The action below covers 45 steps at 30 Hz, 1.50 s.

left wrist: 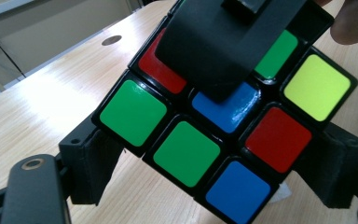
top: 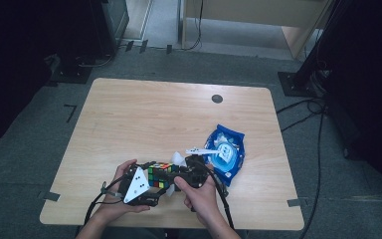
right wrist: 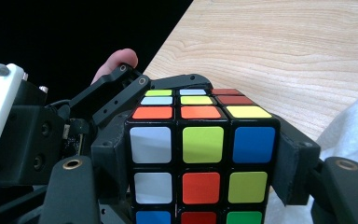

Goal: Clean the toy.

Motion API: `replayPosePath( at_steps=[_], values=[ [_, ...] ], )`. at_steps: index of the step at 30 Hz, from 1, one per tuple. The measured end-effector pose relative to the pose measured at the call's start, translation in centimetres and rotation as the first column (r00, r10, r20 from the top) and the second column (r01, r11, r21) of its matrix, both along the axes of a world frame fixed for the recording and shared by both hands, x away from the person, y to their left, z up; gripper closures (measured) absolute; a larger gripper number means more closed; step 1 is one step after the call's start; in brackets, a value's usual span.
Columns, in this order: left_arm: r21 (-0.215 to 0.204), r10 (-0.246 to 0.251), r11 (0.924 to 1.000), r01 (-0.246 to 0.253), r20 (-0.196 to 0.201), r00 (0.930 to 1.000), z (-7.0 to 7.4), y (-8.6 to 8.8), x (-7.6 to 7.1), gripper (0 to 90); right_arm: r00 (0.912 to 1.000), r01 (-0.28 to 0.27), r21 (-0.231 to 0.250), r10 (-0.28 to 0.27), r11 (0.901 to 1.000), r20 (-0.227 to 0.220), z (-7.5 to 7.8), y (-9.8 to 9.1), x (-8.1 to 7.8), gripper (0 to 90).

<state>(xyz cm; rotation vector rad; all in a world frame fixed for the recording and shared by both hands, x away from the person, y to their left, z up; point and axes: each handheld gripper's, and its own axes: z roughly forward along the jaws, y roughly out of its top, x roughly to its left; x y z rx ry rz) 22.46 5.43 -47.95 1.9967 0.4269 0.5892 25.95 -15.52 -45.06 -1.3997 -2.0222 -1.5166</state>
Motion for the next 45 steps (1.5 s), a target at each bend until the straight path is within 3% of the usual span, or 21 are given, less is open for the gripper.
replayPosePath(
  at_steps=[3,5,18,28,32,36,39,43,45],
  values=[
    [0.010,0.003,0.9999,-0.003,0.021,0.9998,0.0,0.0,-0.1,21.6,1.0000,0.005,0.004,-0.005,1.0000,-0.006,0.1,-0.1,0.1,34.0],
    [-0.005,0.006,1.0000,-0.006,0.024,0.9997,0.1,0.1,-0.1,25.2,0.9998,0.010,0.011,-0.010,0.9999,-0.014,0.2,-0.3,0.1,34.0],
    [-0.010,0.025,0.9996,-0.025,0.035,0.9991,0.1,0.3,-0.1,25.3,0.9997,-0.010,0.019,0.010,0.9998,-0.023,0.1,-0.4,0.3,33.8],
    [-0.049,0.009,0.9988,-0.009,0.003,1.0000,0.2,0.8,0.1,24.8,0.9989,-0.032,0.020,0.033,0.9993,-0.033,0.1,-0.4,0.3,34.2],
    [-0.064,-0.015,0.9978,0.015,-0.007,0.9999,0.4,0.7,0.0,21.2,0.9986,-0.049,-0.032,0.048,0.9983,-0.021,0.4,-0.3,0.3,34.1],
    [-0.043,-0.033,0.9985,0.034,0.028,0.9991,0.2,0.4,-0.4,28.2,0.9959,-0.086,-0.053,0.085,0.9949,-0.032,0.3,0.2,0.2,34.1],
    [-0.033,-0.016,0.9993,0.018,0.049,0.9986,0.2,0.1,-0.5,33.5,0.9967,-0.074,-0.055,0.071,0.9958,-0.038,0.1,0.3,0.4,33.9],
    [-0.046,0.014,0.9989,-0.012,0.037,0.9992,0.2,0.6,-0.1,33.6,0.9976,-0.066,-0.039,0.065,0.9970,-0.025,0.2,0.0,0.5,33.8],
    [-0.055,0.062,0.9966,-0.061,0.016,0.9980,0.3,1.3,0.6,33.7,0.9984,-0.057,-0.019,0.057,0.9982,-0.003,0.3,-0.5,0.6,33.9]
  ],
)
